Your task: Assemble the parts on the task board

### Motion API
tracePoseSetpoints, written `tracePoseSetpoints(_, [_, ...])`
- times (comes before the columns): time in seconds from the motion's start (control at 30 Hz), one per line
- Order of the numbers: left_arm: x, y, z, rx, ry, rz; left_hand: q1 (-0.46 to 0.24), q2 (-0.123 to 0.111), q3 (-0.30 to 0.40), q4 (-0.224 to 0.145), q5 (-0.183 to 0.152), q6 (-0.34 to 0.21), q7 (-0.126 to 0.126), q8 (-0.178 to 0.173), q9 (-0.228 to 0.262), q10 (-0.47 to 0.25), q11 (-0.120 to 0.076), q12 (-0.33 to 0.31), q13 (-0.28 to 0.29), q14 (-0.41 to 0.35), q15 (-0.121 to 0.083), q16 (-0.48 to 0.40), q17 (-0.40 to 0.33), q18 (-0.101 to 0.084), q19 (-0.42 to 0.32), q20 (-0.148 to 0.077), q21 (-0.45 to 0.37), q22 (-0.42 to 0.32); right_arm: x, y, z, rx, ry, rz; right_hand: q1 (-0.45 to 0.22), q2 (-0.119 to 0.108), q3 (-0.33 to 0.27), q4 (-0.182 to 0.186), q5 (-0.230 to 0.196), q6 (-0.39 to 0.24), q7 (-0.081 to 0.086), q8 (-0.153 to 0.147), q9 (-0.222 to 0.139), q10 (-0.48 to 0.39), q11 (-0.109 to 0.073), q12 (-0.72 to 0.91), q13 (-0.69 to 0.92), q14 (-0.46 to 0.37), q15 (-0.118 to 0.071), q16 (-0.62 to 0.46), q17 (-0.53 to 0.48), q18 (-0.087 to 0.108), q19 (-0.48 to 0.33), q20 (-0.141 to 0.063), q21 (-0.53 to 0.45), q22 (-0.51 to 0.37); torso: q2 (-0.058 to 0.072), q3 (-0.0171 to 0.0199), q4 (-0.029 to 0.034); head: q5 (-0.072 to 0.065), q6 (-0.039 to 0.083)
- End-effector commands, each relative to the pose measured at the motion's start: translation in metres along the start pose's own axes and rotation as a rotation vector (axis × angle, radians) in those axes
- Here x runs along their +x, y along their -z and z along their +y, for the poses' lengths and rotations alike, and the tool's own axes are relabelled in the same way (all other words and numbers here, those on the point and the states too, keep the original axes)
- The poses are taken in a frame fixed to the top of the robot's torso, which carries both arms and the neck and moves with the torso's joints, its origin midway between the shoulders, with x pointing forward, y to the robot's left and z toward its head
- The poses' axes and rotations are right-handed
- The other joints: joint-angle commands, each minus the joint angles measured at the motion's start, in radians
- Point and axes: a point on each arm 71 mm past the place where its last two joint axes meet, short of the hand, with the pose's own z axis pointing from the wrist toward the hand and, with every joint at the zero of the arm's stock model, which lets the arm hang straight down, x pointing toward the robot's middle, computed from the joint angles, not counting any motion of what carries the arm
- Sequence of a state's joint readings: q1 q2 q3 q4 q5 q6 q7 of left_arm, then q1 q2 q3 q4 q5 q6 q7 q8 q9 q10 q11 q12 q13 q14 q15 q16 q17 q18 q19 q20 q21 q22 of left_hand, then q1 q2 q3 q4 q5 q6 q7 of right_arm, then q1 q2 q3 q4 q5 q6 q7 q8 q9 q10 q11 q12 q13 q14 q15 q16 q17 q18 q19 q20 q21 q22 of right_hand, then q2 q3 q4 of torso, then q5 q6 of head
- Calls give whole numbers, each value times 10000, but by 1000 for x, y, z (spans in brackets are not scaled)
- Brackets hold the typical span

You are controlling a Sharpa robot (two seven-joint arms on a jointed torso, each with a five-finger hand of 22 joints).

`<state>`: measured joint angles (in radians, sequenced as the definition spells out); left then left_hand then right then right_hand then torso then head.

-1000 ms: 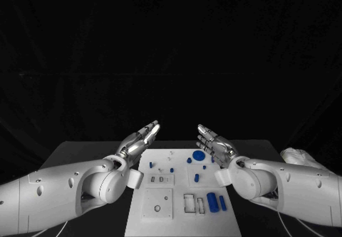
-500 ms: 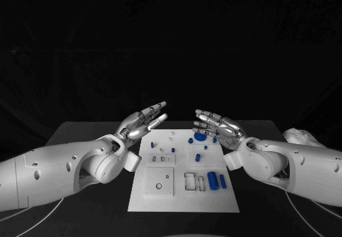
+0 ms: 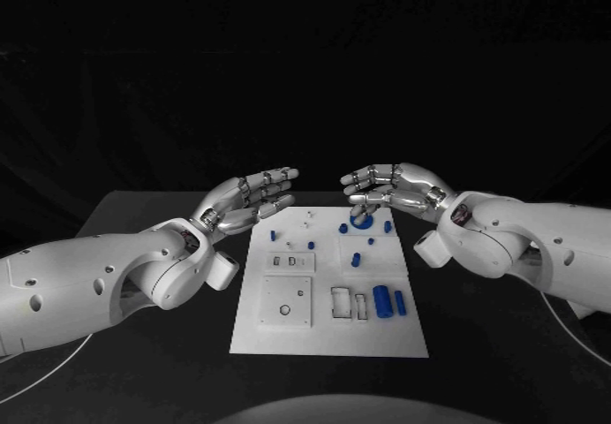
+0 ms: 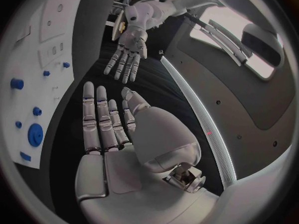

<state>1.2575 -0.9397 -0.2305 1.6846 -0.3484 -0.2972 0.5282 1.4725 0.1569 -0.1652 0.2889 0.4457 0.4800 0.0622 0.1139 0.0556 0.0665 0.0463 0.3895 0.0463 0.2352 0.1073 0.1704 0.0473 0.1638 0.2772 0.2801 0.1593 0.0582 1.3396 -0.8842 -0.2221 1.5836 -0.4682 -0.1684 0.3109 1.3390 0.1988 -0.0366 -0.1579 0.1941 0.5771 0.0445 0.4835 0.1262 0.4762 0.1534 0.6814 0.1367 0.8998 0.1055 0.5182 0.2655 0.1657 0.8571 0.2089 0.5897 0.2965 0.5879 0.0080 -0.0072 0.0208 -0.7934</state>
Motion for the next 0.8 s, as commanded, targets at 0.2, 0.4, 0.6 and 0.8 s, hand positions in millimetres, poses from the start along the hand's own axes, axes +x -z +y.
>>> tracePoseSetpoints(0.2, [8, -8, -4, 272, -339, 650, 303, 70, -17, -7, 250, 575, 128, 258, 62, 49, 26, 100, 9, 25, 47, 34, -10, 177, -138, 17, -101, -83, -8, -12, 2, 1548, 6654, 942, -143, -727, -314, 394, 766, 634, 87, -247, -64, 1181, -469, 1172, 618, 2237, -750, 2618, 1304, 161, 2001, -778, 1935, 1250, 266, 27, 457, 42, -190])
tracePoseSetpoints(0.4, [11, -10, -4, 338, -351, 750, 350, 78, -17, -5, 299, 616, 161, 291, 63, 67, 46, 137, 13, -19, 72, 6, -20, 173, -180, 30, -129, -98, -6, -22, 12, 1327, 9772, 1309, -345, -1158, 896, 223, 2075, 1529, 122, -948, -131, 1811, -769, 1852, 1379, 3421, -1252, 6485, 4421, -810, 4562, -1188, 7527, 8500, 373, 2, 617, -35, -307])
tracePoseSetpoints(0.6, [12, -12, -3, 326, -370, 778, 394, 86, -21, -2, 347, 603, 185, 306, 56, 63, 56, 133, 9, -89, 126, -44, -37, 169, -221, 43, -158, -113, 2, -29, 20, 648, 12254, 1717, -694, -1599, 2162, 211, 2128, 1967, -76, -1392, -28, 2308, -1106, 1662, 1588, 5298, -1457, 8997, 8730, -1461, 6511, -1343, 9470, 11947, 479, 18, 710, -91, -342])
tracePoseSetpoints(0.8, [12, -13, -3, 317, -339, 853, 427, 96, -17, -4, 388, 618, 195, 322, 55, 61, 64, 136, 8, -84, 161, -41, -37, 168, -237, 50, -170, -119, 4, -33, 21, 373, 13105, 1735, -932, -1999, 3236, 233, 2344, 2149, -100, -1743, 99, 2619, -1085, 524, 1198, 5673, -1481, 9361, 9528, -1570, 6855, -1386, 9682, 12418, 539, 43, 703, -125, -378])
